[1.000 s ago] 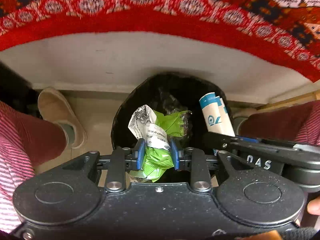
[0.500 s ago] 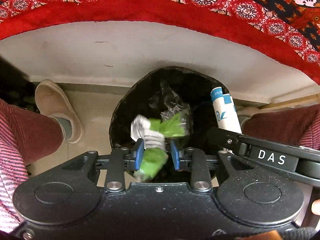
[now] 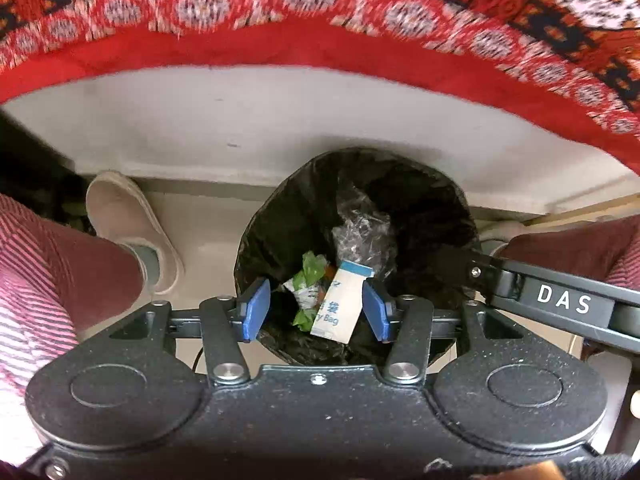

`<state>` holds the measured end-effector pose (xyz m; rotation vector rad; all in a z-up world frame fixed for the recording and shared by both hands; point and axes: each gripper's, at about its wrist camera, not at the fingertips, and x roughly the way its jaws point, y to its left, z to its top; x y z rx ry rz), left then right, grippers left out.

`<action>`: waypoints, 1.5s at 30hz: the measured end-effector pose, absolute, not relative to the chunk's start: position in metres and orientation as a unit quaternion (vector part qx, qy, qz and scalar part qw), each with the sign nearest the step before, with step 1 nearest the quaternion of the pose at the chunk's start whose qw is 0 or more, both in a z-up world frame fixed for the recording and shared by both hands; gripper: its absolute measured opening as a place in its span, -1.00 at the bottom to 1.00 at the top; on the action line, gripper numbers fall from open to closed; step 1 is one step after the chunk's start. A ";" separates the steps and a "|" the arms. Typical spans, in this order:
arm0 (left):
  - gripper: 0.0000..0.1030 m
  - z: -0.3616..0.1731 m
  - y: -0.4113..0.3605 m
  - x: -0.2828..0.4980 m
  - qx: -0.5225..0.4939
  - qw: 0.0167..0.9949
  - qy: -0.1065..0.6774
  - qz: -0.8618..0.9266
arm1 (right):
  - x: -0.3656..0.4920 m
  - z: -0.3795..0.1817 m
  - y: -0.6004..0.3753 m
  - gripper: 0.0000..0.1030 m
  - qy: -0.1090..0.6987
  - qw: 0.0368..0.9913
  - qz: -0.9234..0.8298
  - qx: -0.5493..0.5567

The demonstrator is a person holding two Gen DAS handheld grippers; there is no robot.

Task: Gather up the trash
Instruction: 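Carry both items to the black bin and release them inside, then grasp the brown paper scrap with the right gripper while the left grasps the gold foil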

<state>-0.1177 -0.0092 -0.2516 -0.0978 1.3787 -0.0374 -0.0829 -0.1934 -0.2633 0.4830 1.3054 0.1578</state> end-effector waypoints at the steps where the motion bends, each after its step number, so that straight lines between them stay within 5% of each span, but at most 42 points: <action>1: -0.05 -0.245 -0.010 -0.119 -0.042 0.776 0.630 -0.021 | -0.084 -0.259 -0.194 0.44 0.594 0.769 0.077 0.222; 11: -0.03 -0.123 -0.020 -0.143 0.015 0.848 0.518 -0.112 | -0.096 -0.155 -0.210 0.62 0.480 0.845 0.165 0.169; 21: 0.27 0.006 -0.003 -0.138 0.023 0.913 0.377 -0.151 | -0.084 -0.020 -0.246 0.86 0.325 0.910 0.222 0.134; 24: 0.51 0.027 0.002 -0.122 0.017 0.932 0.333 -0.141 | -0.072 0.005 -0.250 0.90 0.281 0.924 0.224 0.134; 32: 0.64 0.060 0.017 -0.052 -0.026 0.971 0.228 -0.061 | -0.026 0.022 -0.242 0.91 0.212 0.961 0.150 0.094; 45: 0.64 0.035 0.024 0.105 -0.093 0.972 0.216 -0.023 | 0.022 -0.010 -0.229 0.68 0.226 0.969 0.081 0.054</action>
